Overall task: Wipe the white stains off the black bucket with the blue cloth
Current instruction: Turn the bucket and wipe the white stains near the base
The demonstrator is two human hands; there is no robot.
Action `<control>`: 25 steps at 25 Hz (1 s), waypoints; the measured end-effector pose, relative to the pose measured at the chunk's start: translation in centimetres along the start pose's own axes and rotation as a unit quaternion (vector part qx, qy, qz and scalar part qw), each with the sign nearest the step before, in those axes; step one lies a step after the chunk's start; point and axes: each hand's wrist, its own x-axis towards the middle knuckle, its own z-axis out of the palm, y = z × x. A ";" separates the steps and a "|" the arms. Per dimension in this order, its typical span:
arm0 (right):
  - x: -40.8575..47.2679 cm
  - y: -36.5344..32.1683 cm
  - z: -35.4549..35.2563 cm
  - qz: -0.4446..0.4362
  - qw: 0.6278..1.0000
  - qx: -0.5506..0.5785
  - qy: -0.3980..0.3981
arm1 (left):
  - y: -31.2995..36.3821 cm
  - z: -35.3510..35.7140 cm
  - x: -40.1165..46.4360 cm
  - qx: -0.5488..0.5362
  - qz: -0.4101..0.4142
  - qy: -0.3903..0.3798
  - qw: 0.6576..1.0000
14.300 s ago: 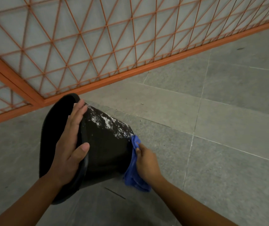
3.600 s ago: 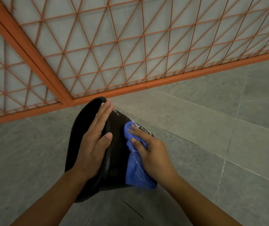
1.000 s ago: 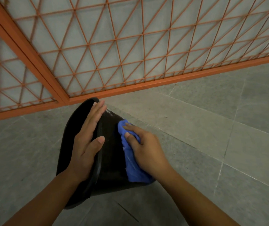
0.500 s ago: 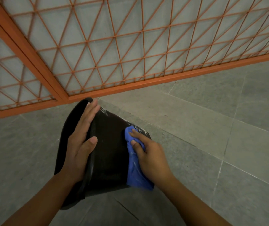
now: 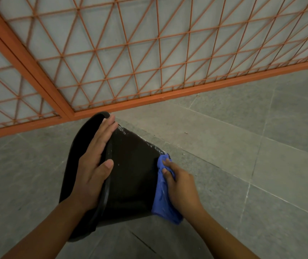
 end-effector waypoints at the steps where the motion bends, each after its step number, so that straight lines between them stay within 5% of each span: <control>1: -0.8 -0.2 0.1 -0.009 1.000 0.008 -0.002 | -0.1 0.0 0.0 0.000 -0.001 -0.002 1.000; 14: 0.7 -0.2 -0.4 -0.013 0.999 -0.031 -0.032 | 0.0 0.0 0.8 -0.012 -0.004 0.001 1.000; 19: 2.5 1.5 -0.5 0.049 0.995 -0.084 0.003 | 0.0 0.1 0.6 -0.023 -0.015 0.006 1.000; 25: 2.2 0.4 0.1 -0.029 0.997 -0.067 -0.026 | -1.0 -0.6 0.2 -0.035 -0.023 0.018 0.999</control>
